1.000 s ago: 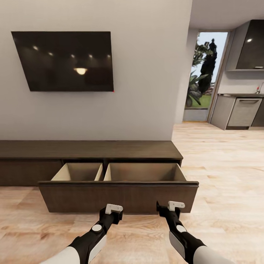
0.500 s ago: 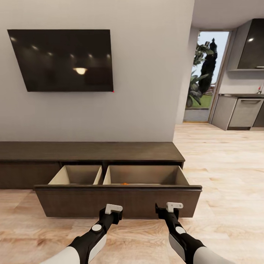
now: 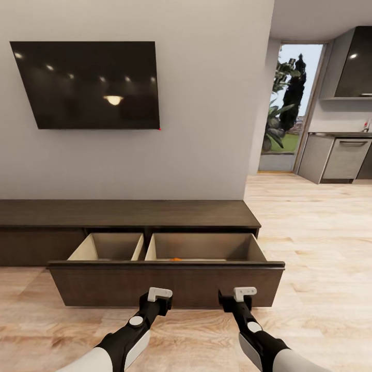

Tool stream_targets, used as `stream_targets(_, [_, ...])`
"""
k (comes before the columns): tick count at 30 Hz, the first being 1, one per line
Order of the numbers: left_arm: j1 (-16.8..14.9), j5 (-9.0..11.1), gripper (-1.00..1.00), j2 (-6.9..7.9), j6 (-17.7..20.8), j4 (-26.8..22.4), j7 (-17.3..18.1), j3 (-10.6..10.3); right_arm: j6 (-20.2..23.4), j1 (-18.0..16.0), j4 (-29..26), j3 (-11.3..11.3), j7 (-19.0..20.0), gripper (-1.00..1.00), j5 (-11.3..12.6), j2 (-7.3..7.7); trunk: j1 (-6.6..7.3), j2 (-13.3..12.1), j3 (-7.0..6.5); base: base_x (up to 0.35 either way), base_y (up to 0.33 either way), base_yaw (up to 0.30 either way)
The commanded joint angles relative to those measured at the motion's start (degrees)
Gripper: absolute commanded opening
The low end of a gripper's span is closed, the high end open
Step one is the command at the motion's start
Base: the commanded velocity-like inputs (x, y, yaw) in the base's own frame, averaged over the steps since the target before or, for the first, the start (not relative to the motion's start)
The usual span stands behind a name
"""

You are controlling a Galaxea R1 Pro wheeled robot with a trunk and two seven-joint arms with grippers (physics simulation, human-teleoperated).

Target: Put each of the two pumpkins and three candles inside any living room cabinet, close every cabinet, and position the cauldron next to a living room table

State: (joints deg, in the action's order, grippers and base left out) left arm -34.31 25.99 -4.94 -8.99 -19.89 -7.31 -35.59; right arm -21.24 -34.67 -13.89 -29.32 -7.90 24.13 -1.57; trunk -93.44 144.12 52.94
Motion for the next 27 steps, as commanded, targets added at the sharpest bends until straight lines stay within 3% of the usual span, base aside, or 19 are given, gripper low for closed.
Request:
stream_targets(1, [-0.1, 0.4, 1.00, 0.02, -0.2, 0.0, -0.4, -0.5, -0.2, 0.0, 0.2, -0.4, -0.4, 1.00, 0.1, 0.02, 0.01, 0.0, 0.06, 0.000, 0.000, 0.000])
stream_targets(6, [-0.1, 0.4, 1.00, 0.02, -0.2, 0.0, -0.4, -0.5, -0.1, 0.0, 0.6, -0.3, -0.4, 1.00, -0.4, 0.06, -0.09, 0.1, 0.94, 0.000, 0.000, 0.000])
stream_targets(20, [-0.1, 0.6, 1.00, 0.02, -0.2, 0.0, -0.4, -0.4, -0.1, 0.0, 0.7, -0.2, -0.3, 1.00, -0.3, 0.23, -0.09, 0.1, 0.94, 0.002, 0.000, 0.000])
stream_targets(27, [-0.1, 0.6, 1.00, 0.02, 0.1, 0.0, -0.5, -0.4, 0.0, 0.0, 0.8, -0.1, -0.2, 1.00, -0.1, 0.34, -0.09, 0.1, 0.94, 0.123, 0.045, 0.000])
